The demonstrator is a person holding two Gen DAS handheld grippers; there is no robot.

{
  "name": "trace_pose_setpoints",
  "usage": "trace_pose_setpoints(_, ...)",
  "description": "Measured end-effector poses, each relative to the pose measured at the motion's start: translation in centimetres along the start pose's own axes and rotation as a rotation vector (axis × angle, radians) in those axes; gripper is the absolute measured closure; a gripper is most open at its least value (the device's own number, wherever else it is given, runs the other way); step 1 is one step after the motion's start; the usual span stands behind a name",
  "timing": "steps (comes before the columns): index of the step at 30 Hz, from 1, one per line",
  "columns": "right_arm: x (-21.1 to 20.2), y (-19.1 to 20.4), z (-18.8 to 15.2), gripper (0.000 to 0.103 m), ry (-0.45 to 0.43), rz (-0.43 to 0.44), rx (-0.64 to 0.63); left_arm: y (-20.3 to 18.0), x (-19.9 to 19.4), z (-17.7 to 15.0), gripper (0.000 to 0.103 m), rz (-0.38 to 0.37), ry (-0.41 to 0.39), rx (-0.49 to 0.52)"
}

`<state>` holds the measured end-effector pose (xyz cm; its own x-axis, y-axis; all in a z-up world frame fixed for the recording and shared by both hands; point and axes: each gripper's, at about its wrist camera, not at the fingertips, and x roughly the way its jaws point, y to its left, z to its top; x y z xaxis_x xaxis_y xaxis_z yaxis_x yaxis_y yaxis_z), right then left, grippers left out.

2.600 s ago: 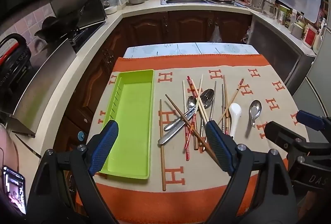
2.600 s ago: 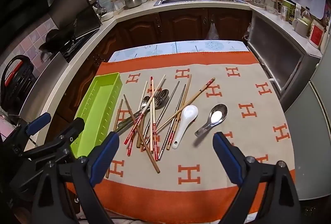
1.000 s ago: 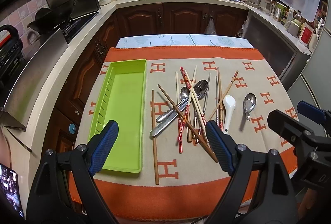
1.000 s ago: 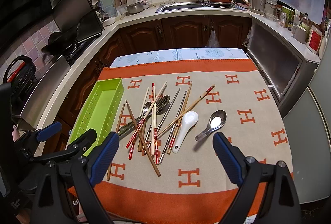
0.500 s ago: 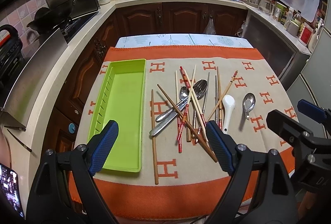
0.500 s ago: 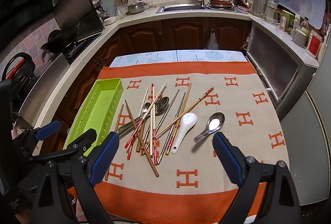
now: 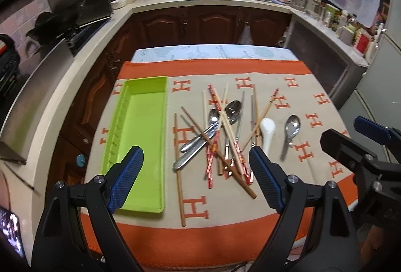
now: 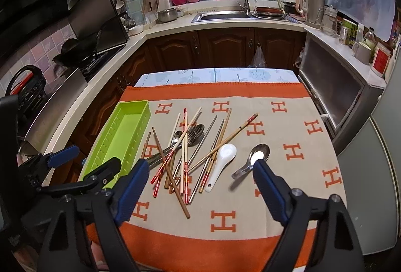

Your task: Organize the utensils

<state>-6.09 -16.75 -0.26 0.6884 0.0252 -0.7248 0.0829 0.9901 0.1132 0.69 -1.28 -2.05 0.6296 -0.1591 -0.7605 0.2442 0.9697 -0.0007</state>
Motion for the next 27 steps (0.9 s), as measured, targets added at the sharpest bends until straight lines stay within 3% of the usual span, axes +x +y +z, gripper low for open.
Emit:
trace_pose_setpoints(3,0.1,-0.4,0.3,0.019,0.004,0.007,-0.006,0.5,-0.1,0.9,0.018,-0.042,-0.019,-0.006)
trace_pose_setpoints(6,0.6,-0.7,0.2,0.022,0.022,0.022,-0.023,1.5,0.0,1.7,0.018,-0.032,-0.020,-0.013)
trace_pose_setpoints(13,2.7,-1.6,-1.0,0.031,0.090,0.058,-0.013,4.1,3.6,0.2,0.020,-0.070,0.148,-0.089)
trace_pose_setpoints(15,3.5,-2.0,-1.8,0.031,0.119,0.068,0.003,3.9,5.1,-1.5,0.045,-0.099,0.207,-0.092)
trace_pose_setpoints(18,4.7,-2.2,-2.8,0.031,0.158,0.077,0.017,3.0,7.6,-3.9,0.064,-0.159,0.310,-0.096)
trace_pose_setpoints(23,6.4,-2.2,-4.3,0.032,0.203,0.087,0.018,2.1,11.0,-6.9,0.077,-0.148,0.386,-0.085)
trace_pose_setpoints(27,7.4,-2.2,-4.8,0.032,0.227,0.099,0.026,2.7,12.6,-8.0,0.078,-0.104,0.415,-0.097)
